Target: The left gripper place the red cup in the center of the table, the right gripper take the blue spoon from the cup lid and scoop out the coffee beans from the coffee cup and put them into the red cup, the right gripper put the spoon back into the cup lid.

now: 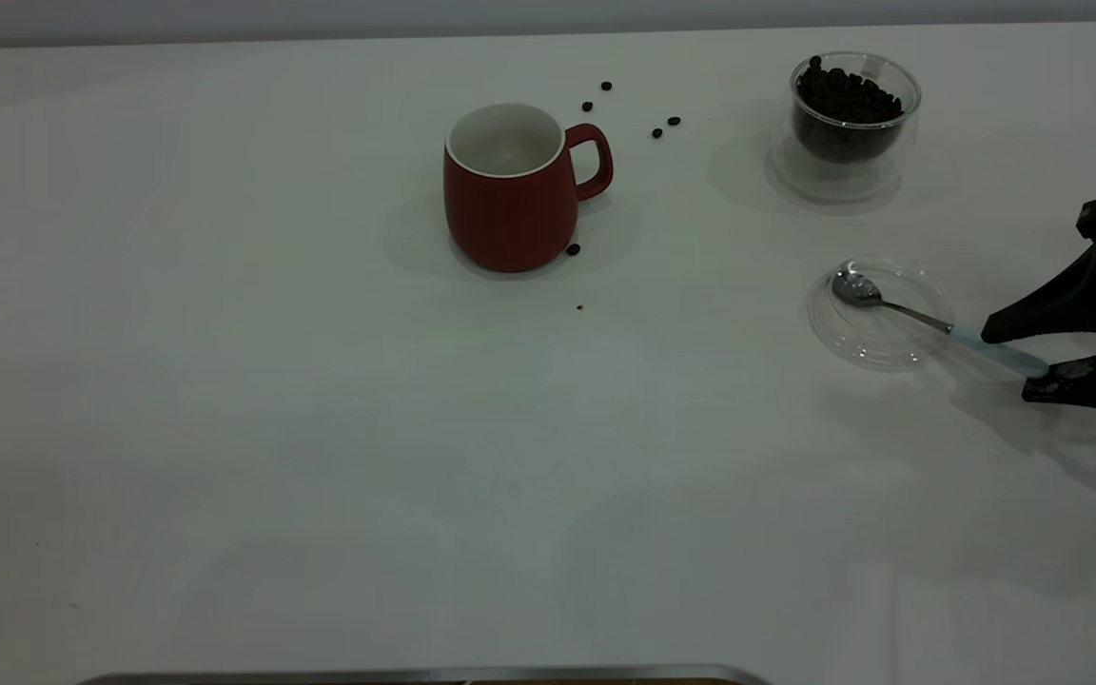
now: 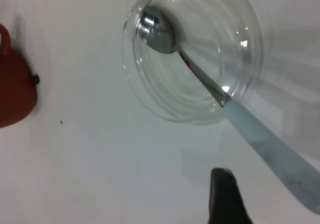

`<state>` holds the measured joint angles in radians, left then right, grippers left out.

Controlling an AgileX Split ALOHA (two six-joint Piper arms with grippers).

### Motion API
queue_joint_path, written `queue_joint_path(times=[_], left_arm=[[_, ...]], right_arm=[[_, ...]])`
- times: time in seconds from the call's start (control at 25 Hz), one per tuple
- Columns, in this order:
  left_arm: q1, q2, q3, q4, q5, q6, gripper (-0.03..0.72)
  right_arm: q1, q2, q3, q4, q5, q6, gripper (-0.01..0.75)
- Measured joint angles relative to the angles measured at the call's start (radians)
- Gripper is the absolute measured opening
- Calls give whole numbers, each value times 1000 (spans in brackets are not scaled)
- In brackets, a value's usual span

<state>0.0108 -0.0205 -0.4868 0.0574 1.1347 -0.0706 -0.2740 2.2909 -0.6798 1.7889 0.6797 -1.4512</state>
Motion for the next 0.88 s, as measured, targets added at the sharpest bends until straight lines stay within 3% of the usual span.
queue_joint_path(times=[0.32,0.64,0.88], left_arm=[[0,0,0,0,0,0,532],[0,0,0,0,0,0,532],[0,0,0,0,0,0,532]], right_arm=[[0,-49,51,-22,-71,35,492],[0,-439,174,-117,-143,57,492],[0,-781,181,-385,-37,252,492]])
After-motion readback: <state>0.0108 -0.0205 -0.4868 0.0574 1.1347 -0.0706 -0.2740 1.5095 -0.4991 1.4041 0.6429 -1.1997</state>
